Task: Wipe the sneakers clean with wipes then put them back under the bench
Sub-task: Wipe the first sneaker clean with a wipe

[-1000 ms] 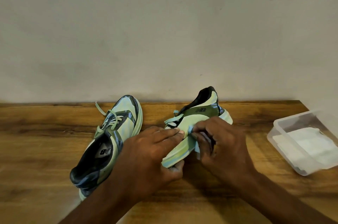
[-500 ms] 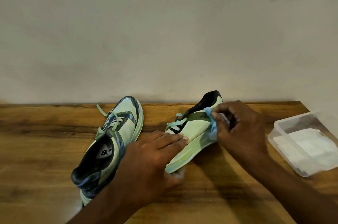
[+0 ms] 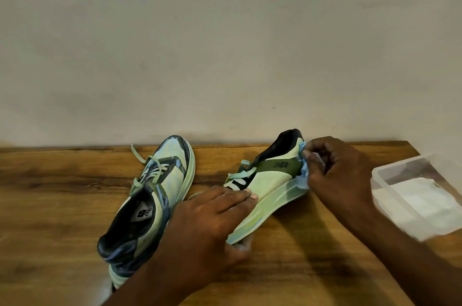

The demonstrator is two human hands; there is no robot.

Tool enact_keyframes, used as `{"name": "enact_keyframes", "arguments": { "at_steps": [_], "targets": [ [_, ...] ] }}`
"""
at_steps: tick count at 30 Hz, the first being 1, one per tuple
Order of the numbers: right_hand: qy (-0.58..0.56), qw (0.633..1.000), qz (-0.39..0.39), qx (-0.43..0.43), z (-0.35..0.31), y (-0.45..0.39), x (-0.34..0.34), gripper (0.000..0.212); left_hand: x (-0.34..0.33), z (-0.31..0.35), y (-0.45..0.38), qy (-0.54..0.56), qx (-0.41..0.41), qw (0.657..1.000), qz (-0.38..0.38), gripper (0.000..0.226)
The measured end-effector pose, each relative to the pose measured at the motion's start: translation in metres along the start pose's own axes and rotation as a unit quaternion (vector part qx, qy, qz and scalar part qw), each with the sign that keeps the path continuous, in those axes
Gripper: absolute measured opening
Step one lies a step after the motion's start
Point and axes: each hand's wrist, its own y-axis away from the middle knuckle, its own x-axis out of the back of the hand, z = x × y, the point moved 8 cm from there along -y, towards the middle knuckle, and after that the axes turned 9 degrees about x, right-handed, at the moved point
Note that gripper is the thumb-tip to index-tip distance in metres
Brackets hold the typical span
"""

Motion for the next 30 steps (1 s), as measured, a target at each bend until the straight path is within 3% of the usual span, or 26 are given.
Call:
{"name": "enact_keyframes", "arguments": {
  "at_steps": [4,10,15,21,27,30],
  "targets": [
    [0.011,0.989,-0.055,0.14,-0.044,0.017,-0.02,0.02,0.0,0.001,-0.001,-0.01,-0.008,1.0,0.006,0.055],
    [0.035,0.999,0.022,-0.022,0.01,-0.008,0.003,0.026,-0.003,0.001,0.003,-0.008,-0.016,1.0,0.005,0.052],
    [0.016,0.993,-0.027,0.116,-0.031,0.009,-0.016,0.021,-0.002,0.001,0.001,-0.012,-0.02,1.0,0.008,0.052],
    [0.04,0.998,-0.021,-0.051,0.028,-0.008,-0.001,0.026,-0.005,0.001,0.004,-0.013,-0.027,1.0,0.001,0.048],
    [-0.017,0.997,-0.038,0.07,-0.022,0.008,-0.009,0.018,-0.007,0.0,0.004,-0.031,-0.035,0.999,-0.001,0.048],
    [-0.009,1.0,-0.017,-0.008,0.015,-0.004,-0.004,0.019,-0.006,0.001,0.003,-0.035,-0.038,0.999,0.002,0.049]
  ]
}}
